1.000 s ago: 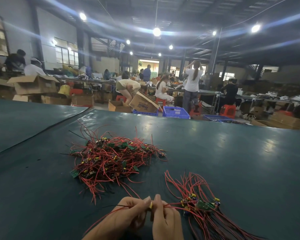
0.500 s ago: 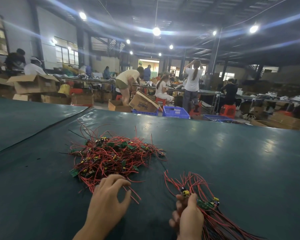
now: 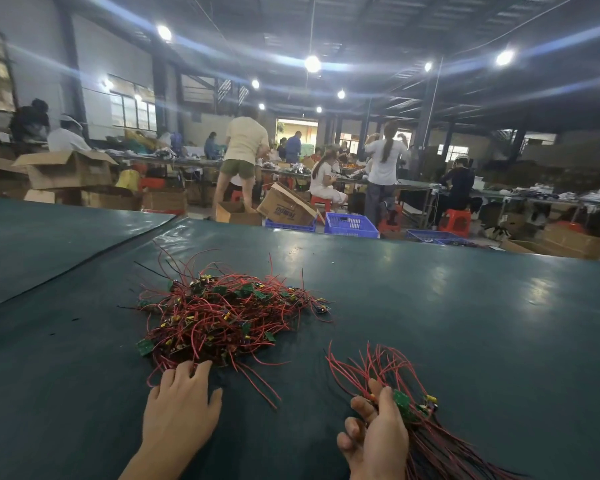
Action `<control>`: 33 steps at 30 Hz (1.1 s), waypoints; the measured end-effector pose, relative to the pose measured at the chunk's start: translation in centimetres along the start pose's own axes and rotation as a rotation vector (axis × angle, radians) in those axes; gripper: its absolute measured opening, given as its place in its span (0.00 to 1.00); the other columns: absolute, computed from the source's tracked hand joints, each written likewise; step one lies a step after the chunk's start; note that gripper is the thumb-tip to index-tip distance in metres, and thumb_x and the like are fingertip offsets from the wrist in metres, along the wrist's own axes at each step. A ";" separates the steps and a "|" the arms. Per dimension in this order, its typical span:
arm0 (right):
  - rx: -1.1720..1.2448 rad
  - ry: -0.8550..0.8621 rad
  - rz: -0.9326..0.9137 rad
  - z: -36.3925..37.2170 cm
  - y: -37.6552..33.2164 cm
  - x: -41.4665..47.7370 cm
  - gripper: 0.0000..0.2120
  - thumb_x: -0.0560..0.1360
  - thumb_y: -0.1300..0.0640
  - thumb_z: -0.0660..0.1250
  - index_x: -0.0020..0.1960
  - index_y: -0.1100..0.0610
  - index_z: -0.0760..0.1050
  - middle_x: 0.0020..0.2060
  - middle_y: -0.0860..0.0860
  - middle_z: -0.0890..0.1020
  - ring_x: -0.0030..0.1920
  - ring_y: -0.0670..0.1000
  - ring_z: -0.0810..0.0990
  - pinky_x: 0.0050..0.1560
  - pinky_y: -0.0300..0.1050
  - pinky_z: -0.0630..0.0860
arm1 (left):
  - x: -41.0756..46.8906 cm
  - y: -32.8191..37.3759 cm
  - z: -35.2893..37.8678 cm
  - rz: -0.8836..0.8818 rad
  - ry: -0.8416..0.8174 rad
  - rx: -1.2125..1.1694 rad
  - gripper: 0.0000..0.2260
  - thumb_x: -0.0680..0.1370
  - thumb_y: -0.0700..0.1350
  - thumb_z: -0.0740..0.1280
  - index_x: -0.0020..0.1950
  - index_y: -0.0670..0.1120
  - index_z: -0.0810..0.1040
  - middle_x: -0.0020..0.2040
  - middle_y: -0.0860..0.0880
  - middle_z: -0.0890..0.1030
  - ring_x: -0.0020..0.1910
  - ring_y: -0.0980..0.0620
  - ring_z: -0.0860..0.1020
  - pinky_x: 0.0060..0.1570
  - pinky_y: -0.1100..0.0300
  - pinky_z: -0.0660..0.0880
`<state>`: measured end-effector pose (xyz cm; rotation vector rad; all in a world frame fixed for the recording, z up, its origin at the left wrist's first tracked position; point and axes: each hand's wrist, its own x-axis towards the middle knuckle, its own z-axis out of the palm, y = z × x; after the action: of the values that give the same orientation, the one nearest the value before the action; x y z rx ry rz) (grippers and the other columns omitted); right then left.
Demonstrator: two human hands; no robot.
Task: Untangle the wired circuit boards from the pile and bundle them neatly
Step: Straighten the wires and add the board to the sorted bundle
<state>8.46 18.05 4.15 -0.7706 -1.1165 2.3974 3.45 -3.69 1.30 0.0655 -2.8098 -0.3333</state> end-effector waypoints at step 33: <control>-0.329 -0.188 0.059 1.1 1.3 -1.4 0.13 0.80 0.52 0.61 0.45 0.56 0.81 0.28 0.52 0.79 0.21 0.49 0.71 0.23 0.36 0.66 | -1.9 4.1 -2.0 0.712 0.393 -0.649 0.05 0.72 0.43 0.68 0.42 0.45 0.84 0.40 0.56 0.80 0.42 0.61 0.75 0.39 0.67 0.75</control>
<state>8.68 15.86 4.17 -0.6951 -1.6142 2.4044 5.85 0.02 3.50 -0.8738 -2.0412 -0.8949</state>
